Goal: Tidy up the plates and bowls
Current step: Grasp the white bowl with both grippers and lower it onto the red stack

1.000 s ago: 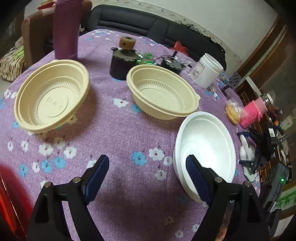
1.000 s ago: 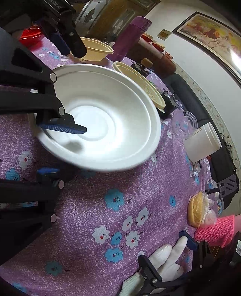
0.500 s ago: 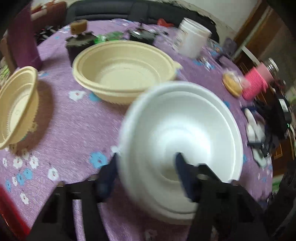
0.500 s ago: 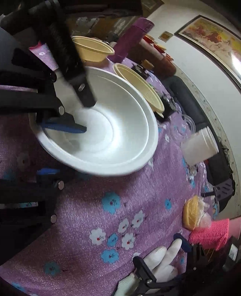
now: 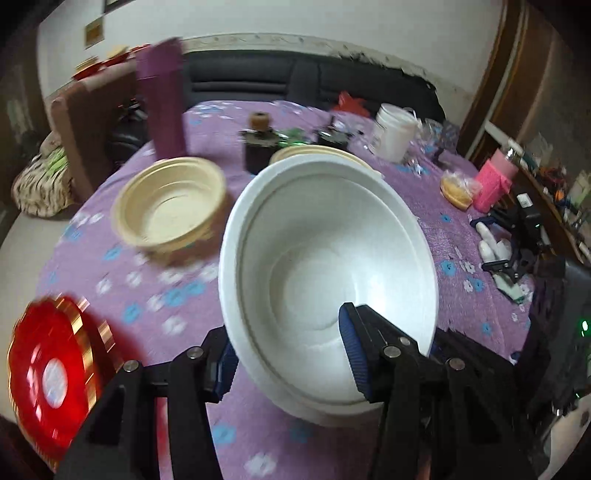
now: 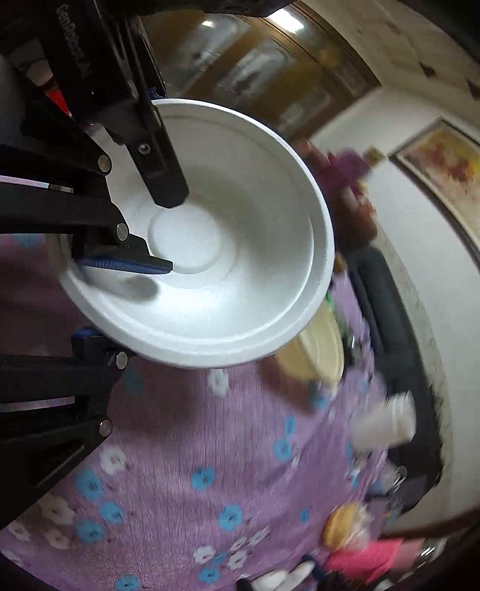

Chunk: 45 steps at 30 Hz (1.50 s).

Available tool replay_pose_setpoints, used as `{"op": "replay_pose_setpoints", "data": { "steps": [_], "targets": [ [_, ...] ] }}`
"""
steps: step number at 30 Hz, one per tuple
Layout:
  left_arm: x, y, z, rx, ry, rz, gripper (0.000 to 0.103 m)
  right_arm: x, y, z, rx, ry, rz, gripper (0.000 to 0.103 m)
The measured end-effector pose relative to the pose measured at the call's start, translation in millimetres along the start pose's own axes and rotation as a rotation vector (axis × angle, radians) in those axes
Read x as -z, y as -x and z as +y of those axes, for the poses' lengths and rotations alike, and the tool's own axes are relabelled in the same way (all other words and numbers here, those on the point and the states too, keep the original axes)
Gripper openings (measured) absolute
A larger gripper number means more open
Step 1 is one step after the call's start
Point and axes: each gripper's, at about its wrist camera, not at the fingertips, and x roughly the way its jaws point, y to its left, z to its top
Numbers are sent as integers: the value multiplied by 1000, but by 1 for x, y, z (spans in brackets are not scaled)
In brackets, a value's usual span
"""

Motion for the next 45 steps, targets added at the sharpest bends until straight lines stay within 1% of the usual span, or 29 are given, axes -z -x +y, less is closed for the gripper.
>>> {"op": "replay_pose_setpoints", "data": {
  "steps": [2,4,8,10,13,17,21,23,27,30,34,39,45],
  "targets": [
    [11,20,17,8,39,-19,50,5,7,20,-47,36,3,26],
    [24,42,38,15,79,-37,50,10,13,40,-66,74,0,26],
    [41,74,70,-21,139,-87,50,29,23,87,-118,145,-2,26],
    [52,88,87,-46,175,-111,50,40,23,111,-146,178,16,26],
    [68,107,114,-54,232,-139,50,53,20,144,-143,251,41,26],
    [83,121,146,-29,307,-154,50,62,15,178,-142,292,61,26],
    [97,126,169,-18,357,-156,50,68,9,205,-135,306,85,26],
    [103,131,181,-9,380,-171,50,72,8,218,-125,324,89,26],
    [106,134,195,-39,390,-189,50,79,0,237,-94,352,101,26],
    [100,129,206,-49,388,-182,51,77,-13,249,-70,366,114,26],
    [90,116,225,-97,388,-150,52,68,-35,258,-49,357,162,26],
    [87,95,245,-116,407,-103,52,68,-61,256,-12,326,202,26],
    [91,92,259,-119,435,-110,52,68,-71,258,43,355,170,28]
  ]
}}
